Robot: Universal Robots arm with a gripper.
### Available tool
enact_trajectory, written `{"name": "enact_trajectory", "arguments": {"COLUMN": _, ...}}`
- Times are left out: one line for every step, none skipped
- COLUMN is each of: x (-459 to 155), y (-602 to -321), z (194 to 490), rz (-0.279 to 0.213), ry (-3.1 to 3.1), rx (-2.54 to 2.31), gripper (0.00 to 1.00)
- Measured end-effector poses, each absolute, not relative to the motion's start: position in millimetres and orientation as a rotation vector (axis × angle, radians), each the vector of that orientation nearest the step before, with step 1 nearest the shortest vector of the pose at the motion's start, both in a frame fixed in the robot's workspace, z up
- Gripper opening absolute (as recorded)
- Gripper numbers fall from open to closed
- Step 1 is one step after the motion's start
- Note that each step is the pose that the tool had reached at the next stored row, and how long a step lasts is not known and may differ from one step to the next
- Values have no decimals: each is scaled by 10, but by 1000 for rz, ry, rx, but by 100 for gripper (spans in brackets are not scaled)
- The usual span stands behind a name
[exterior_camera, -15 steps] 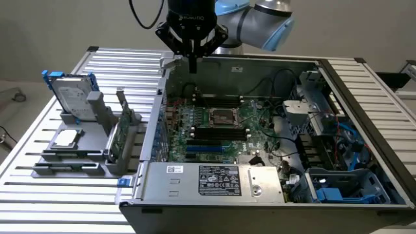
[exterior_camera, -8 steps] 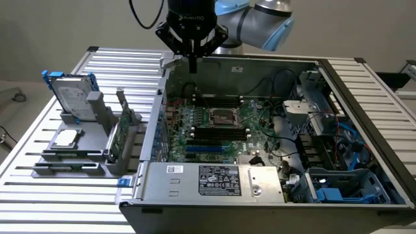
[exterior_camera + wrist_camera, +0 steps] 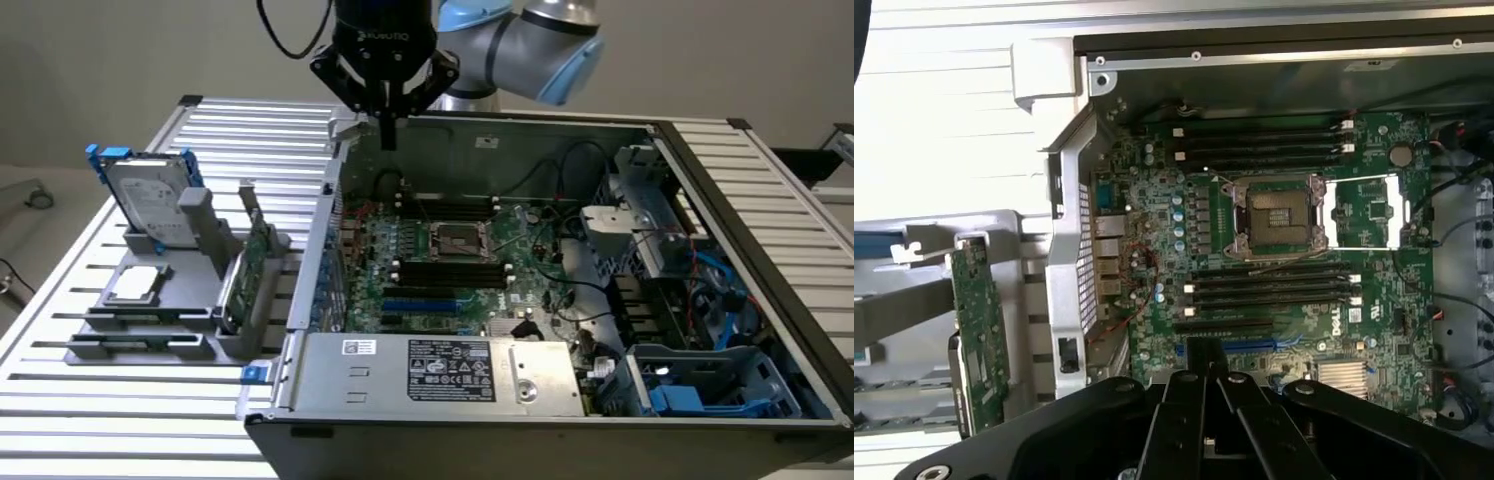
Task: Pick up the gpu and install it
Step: 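Reach for the gpu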
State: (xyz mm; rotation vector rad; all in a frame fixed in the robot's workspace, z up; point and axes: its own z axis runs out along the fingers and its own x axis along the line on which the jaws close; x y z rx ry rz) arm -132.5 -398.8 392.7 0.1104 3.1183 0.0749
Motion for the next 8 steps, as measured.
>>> {"name": "enact_trajectory", "arguments": {"x": -1370, "y": -3988, "z": 3926, "rz": 75, "ry": 3118, "rx": 111, "gripper": 11}}
{"name": "enact_trajectory", "arguments": {"x": -1414, "y": -3988, "z": 3926, "rz": 75, "ry": 3119, "rx": 110, "gripper": 11}}
{"name": "enact_trajectory", "arguments": {"x": -1459, "y": -3988, "z": 3926, "rz": 75, "ry": 3119, "rx": 110, "gripper": 11}}
{"name": "enact_trajectory", "arguments": {"x": -1504, "y": -3988, "z": 3926, "rz": 75, "ry": 3119, "rx": 110, "gripper": 11}}
{"name": "enact_trajectory", "arguments": {"x": -1550, "y": -3988, "z": 3926, "rz": 75, "ry": 3119, "rx": 111, "gripper": 11}}
{"name": "enact_trajectory", "arguments": {"x": -1594, "y": -3988, "z": 3926, "rz": 75, "ry": 3120, "rx": 110, "gripper": 11}}
{"name": "enact_trajectory", "arguments": {"x": -1639, "y": -3988, "z": 3926, "rz": 75, "ry": 3120, "rx": 110, "gripper": 11}}
{"name": "enact_trajectory", "arguments": {"x": -1686, "y": -3988, "z": 3925, "rz": 75, "ry": 3120, "rx": 111, "gripper": 11}}
